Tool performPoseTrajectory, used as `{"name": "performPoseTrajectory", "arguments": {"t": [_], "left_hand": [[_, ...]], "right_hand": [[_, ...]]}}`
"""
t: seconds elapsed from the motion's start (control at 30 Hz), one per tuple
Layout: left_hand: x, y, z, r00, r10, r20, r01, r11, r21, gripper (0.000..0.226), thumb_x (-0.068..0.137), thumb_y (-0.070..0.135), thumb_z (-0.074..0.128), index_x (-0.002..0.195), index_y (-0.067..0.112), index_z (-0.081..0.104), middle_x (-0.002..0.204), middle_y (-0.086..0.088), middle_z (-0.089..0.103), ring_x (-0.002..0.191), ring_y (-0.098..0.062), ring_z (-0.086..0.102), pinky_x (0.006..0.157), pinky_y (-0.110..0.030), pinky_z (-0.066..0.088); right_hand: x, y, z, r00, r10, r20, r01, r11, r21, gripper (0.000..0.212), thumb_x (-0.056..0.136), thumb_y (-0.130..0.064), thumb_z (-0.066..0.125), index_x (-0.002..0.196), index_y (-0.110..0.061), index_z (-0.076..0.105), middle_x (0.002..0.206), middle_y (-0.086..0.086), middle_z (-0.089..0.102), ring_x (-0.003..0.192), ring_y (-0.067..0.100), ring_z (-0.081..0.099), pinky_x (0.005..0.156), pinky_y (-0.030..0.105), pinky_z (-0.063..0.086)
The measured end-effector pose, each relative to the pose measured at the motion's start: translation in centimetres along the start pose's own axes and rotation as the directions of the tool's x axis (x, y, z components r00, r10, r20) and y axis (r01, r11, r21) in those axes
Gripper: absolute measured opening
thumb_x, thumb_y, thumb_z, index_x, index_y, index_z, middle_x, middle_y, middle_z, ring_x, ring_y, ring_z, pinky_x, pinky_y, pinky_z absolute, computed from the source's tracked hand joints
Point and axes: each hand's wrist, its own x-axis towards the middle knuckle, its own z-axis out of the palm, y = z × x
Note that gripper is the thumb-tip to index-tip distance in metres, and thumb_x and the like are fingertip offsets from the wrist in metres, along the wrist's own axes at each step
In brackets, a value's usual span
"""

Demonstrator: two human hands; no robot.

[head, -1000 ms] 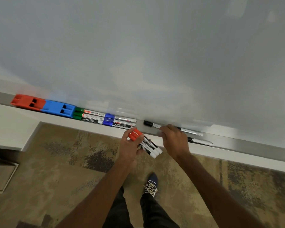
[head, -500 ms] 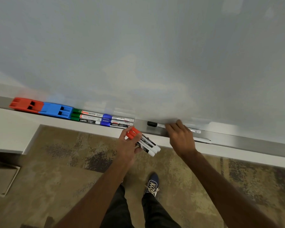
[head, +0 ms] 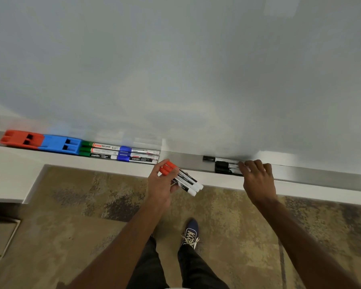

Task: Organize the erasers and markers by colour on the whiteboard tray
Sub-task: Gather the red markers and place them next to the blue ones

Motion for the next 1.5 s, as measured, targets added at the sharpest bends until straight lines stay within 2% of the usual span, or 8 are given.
{"name": "performPoseTrajectory", "arguments": {"t": [0.2,0.37,0.5,0.8,0.97,1.1,1.33,1.5], "left_hand": [[-0.5,0.3,0.9,0.998,0.032,-0.061,-0.034,0.999,-0.031,0.044,0.084,0.0,0.074,0.12,0.025,0.066,0.115,-0.014,0.069,0.098,-0.031,0.073,0.072,-0.039,0.063],[-0.8,0.4,2.3,0.976,0.134,-0.17,-0.137,0.991,-0.007,0.047,0.086,0.003,0.073,0.125,0.025,0.062,0.113,-0.013,0.068,0.097,-0.03,0.072,0.058,-0.027,0.061],[-0.9,0.0,2.9,0.948,0.218,-0.233,-0.19,0.972,0.136,0.052,0.088,0.01,0.074,0.134,0.024,0.056,0.124,-0.014,0.063,0.107,-0.033,0.068,0.074,-0.038,0.064],[0.3,1.1,2.4,0.973,0.148,-0.178,-0.15,0.989,0.001,0.045,0.089,0.008,0.072,0.13,0.019,0.058,0.119,-0.011,0.065,0.107,-0.026,0.066,0.081,-0.037,0.062],[0.2,1.7,0.5,0.896,0.341,-0.286,-0.234,0.908,0.348,0.04,0.094,0.016,0.065,0.132,0.017,0.055,0.127,-0.007,0.065,0.109,-0.022,0.064,0.085,-0.034,0.057],[-0.2,0.0,-1.1,0.824,0.562,0.079,-0.442,0.548,0.71,0.048,0.098,0.025,0.056,0.144,0.016,0.045,0.146,-0.004,0.051,0.133,-0.02,0.049,0.105,-0.036,0.046],[2.5,-2.0,-1.8,0.738,0.243,0.629,-0.566,-0.284,0.774,0.084,0.099,0.052,0.035,0.158,0.012,-0.009,0.167,-0.008,-0.015,0.152,-0.022,-0.021,0.125,-0.043,-0.009],[3.2,-2.6,-2.1,0.767,0.164,0.62,-0.496,-0.459,0.737,0.092,0.097,0.056,0.036,0.156,0.009,-0.017,0.165,-0.012,-0.022,0.151,-0.027,-0.024,0.123,-0.052,-0.008]], "right_hand": [[0.0,-3.0,-2.0,0.972,0.23,0.051,-0.229,0.869,0.438,0.028,0.084,0.001,0.064,0.11,-0.007,0.071,0.106,0.009,0.069,0.094,0.029,0.062,0.079,0.04,0.051],[0.2,-9.3,-4.6,0.635,0.103,0.766,-0.701,-0.34,0.627,0.017,0.089,-0.019,0.071,0.105,-0.013,0.071,0.098,0.015,0.073,0.083,0.025,0.072,0.071,0.035,0.058],[0.8,-12.6,-5.3,0.627,0.105,0.772,-0.604,-0.561,0.566,0.023,0.088,-0.005,0.07,0.109,0.002,0.067,0.098,0.024,0.064,0.087,0.03,0.064,0.081,0.041,0.06],[3.6,-12.9,-4.4,0.657,0.256,0.709,-0.574,-0.439,0.691,0.017,0.087,0.007,0.066,0.104,0.004,0.067,0.088,0.015,0.067,0.065,0.018,0.07,0.075,0.039,0.061],[5.5,-11.9,-2.5,0.712,0.289,0.64,-0.568,-0.301,0.766,0.017,0.086,0.009,0.067,0.103,0.005,0.068,0.085,0.015,0.069,0.066,0.02,0.071,0.065,0.031,0.062],[6.2,-12.2,-1.5,0.739,0.308,0.599,-0.568,-0.192,0.8,0.017,0.087,0.007,0.066,0.098,-0.005,0.07,0.088,0.016,0.071,0.074,0.022,0.072,0.063,0.028,0.061],[6.8,-14.7,-1.2,0.733,0.427,0.529,-0.611,0.074,0.788,0.019,0.09,-0.008,0.069,0.108,-0.004,0.07,0.094,0.013,0.074,0.077,0.021,0.073,0.072,0.029,0.061],[7.0,-15.8,-2.6,0.699,0.45,0.556,-0.68,0.178,0.712,0.028,0.09,-0.028,0.066,0.11,-0.008,0.068,0.091,0.002,0.067,0.087,0.02,0.061,0.08,0.029,0.045]]}}
